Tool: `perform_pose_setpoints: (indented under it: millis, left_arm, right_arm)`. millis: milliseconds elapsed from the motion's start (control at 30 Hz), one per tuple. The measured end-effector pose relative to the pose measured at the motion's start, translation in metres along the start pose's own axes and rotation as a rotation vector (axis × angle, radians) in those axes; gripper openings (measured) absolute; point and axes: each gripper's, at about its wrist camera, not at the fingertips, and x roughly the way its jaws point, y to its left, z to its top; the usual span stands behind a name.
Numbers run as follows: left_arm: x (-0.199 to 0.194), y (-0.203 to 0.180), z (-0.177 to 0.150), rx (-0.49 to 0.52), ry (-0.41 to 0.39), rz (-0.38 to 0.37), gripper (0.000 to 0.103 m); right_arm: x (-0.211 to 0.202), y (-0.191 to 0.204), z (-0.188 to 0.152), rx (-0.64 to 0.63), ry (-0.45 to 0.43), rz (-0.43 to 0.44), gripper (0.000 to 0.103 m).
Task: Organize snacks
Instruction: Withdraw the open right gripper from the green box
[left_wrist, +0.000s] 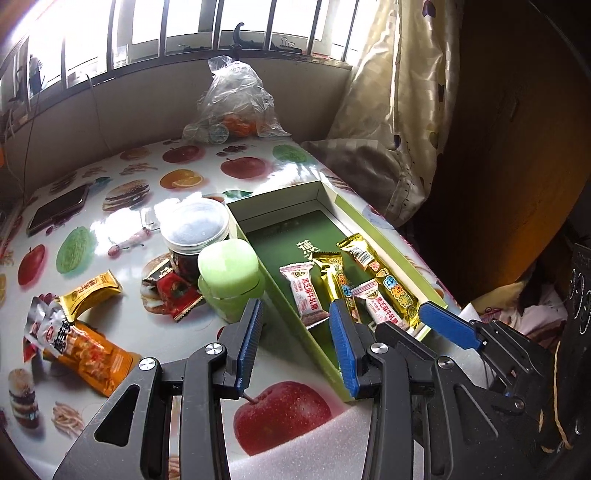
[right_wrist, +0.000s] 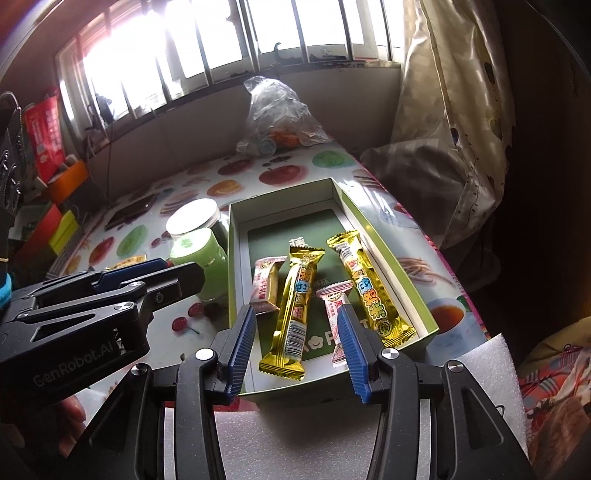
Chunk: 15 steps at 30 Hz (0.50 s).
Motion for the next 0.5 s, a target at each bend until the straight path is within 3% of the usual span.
perform_pose_setpoints:
  millis: [500]
  left_arm:
    - [-0.035, 0.038, -0.021, -0.054, -0.059, 0.051, 0.039]
  right_arm:
    - [-0.009, 0.038, -0.001, -0.061, -0.030, 0.031, 0.046]
